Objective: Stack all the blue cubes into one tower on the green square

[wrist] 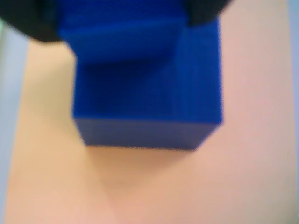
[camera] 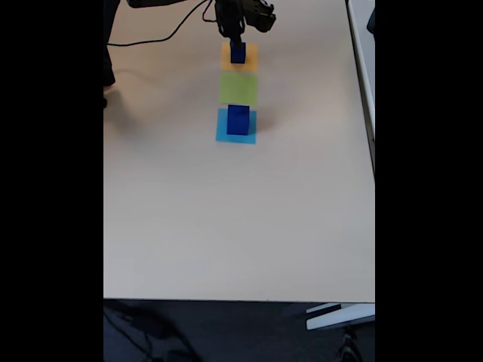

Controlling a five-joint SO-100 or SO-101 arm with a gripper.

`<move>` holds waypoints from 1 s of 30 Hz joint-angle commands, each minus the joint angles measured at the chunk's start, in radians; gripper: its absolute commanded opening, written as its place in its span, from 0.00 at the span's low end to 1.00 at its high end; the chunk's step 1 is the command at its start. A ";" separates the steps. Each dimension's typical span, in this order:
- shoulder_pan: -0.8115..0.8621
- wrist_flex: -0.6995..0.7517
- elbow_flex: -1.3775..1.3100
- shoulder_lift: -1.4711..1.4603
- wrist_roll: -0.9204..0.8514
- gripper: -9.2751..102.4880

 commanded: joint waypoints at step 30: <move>0.002 0.054 -0.146 -0.015 0.052 0.13</move>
